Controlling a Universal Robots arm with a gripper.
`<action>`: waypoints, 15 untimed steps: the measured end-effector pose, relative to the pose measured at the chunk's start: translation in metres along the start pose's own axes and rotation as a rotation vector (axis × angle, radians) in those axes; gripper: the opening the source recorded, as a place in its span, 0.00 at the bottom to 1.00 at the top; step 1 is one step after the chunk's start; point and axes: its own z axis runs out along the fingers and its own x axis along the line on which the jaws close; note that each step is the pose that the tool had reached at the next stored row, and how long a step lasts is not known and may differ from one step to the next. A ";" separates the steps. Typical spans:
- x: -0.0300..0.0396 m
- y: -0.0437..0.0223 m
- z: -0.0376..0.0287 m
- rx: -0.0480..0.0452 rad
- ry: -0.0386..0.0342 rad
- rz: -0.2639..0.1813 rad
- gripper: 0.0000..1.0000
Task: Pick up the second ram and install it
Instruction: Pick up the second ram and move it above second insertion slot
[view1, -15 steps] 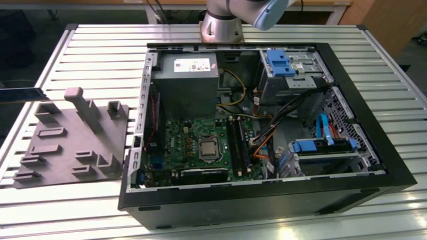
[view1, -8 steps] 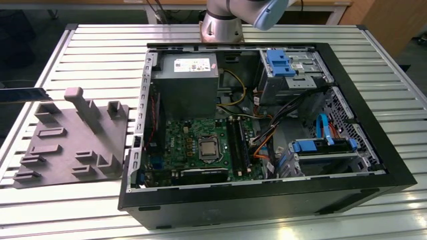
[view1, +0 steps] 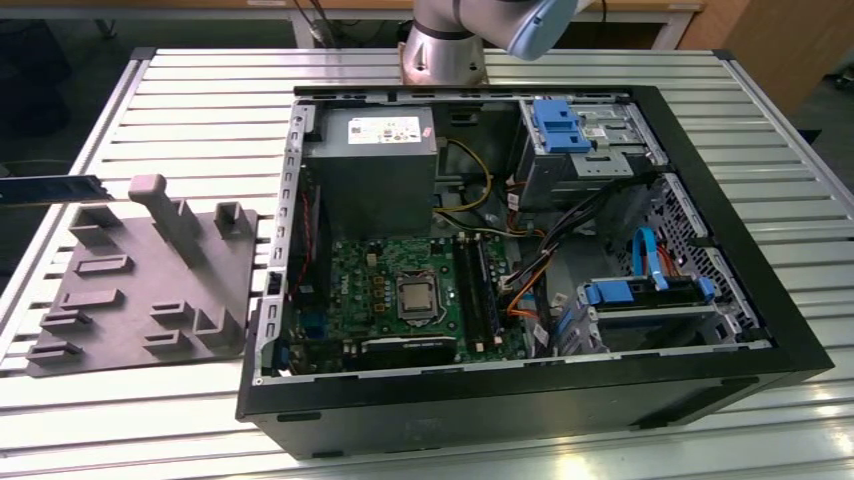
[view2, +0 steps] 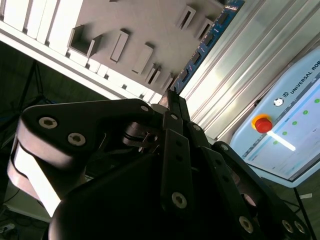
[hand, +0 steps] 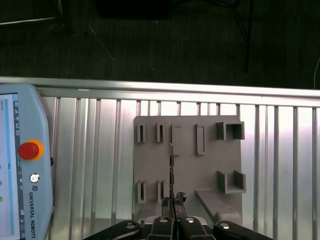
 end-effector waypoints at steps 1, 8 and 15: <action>0.0000 -0.0008 0.0000 0.0000 0.0000 0.000 0.12; 0.0001 -0.0065 -0.0003 -0.0001 0.0000 0.000 0.12; 0.0003 -0.0127 -0.0005 0.0000 0.0000 0.000 0.12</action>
